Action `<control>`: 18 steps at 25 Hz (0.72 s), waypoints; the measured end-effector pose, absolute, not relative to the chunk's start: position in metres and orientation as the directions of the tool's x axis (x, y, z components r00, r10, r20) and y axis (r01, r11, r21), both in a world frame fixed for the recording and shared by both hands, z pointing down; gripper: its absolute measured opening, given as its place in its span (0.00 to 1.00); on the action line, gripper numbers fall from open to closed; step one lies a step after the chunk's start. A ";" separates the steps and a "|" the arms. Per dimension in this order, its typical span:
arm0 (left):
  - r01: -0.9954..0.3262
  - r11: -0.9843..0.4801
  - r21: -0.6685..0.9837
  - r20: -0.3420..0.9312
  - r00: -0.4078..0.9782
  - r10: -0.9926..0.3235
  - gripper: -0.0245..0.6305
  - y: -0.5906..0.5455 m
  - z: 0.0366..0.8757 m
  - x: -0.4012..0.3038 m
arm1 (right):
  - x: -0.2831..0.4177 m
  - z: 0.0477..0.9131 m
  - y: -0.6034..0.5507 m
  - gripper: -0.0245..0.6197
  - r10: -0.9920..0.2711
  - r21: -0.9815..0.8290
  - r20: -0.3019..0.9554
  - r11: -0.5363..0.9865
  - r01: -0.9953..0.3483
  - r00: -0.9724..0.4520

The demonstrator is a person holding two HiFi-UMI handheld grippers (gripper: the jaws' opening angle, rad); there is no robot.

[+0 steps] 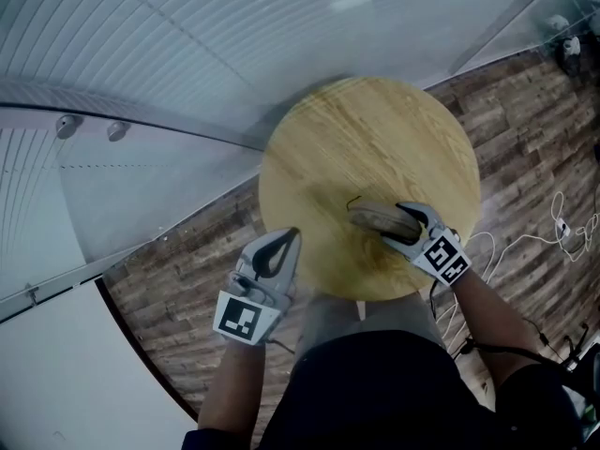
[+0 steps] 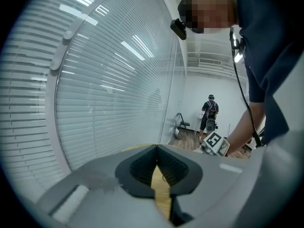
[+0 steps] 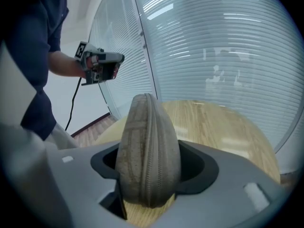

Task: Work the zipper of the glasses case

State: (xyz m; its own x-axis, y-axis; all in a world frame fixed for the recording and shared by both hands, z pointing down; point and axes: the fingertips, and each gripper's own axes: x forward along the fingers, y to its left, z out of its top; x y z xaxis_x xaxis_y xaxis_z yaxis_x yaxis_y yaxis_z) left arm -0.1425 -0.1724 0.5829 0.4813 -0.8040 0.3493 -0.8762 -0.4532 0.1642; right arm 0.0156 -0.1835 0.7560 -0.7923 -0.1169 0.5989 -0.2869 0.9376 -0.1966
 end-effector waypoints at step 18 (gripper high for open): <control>-0.703 -0.638 0.314 0.168 0.702 -0.692 0.18 -0.198 0.525 -0.104 | -0.001 0.548 -0.230 0.51 -0.306 -0.160 0.258 0.922 -0.353 -0.916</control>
